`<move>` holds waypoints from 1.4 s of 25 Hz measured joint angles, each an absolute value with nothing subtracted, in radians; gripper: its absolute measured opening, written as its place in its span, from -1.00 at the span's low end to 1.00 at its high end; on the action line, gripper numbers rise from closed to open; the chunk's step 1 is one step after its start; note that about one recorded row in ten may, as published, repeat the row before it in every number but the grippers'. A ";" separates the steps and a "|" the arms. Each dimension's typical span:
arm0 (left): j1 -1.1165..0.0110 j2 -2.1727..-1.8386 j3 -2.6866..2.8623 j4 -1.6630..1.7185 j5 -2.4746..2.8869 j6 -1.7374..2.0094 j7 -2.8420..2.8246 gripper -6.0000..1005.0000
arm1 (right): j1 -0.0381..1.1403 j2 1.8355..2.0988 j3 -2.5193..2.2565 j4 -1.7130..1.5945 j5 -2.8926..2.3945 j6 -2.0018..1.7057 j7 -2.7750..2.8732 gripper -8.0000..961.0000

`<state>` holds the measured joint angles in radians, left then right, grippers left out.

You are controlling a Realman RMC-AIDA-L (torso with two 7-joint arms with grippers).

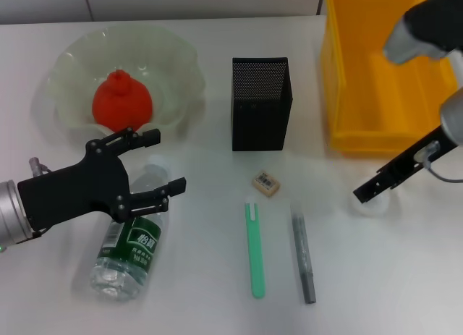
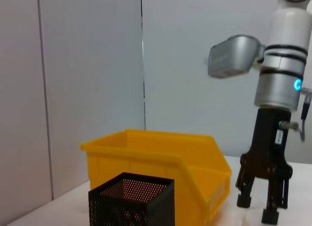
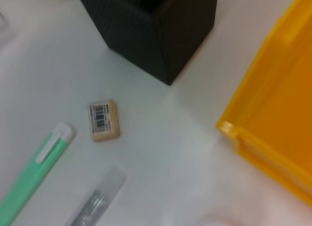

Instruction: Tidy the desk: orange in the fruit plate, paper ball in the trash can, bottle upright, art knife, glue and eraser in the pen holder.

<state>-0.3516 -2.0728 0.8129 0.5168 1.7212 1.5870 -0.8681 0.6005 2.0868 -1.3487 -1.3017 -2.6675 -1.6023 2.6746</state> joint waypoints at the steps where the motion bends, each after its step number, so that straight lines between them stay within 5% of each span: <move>1: -0.349 -2.073 0.813 0.517 1.721 1.587 -0.868 0.71 | 0.608 2.087 -1.357 -1.279 -2.667 -1.588 2.674 0.74; 6: -0.339 -2.073 0.811 0.517 1.720 1.587 -0.868 0.71 | 0.645 2.086 -1.363 -1.203 -2.666 -1.561 2.672 0.74; 13: -0.334 -2.072 0.808 0.517 1.719 1.587 -0.867 0.71 | 0.652 2.085 -1.360 -1.196 -2.665 -1.562 2.667 0.28; 25: -0.334 -2.072 0.807 0.517 1.719 1.589 -0.857 0.67 | 0.636 2.081 -1.151 -1.605 -2.670 -1.698 2.670 -0.07; 35: -0.329 -2.074 0.798 0.510 1.716 1.594 -0.860 0.64 | 0.648 2.077 -1.035 -1.384 -2.659 -1.374 2.558 -0.09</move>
<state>-0.3290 -2.0738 0.7983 0.5102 1.7164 1.5941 -0.8605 0.6478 2.0769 -1.0348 -1.3840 -2.6594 -1.3737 2.5579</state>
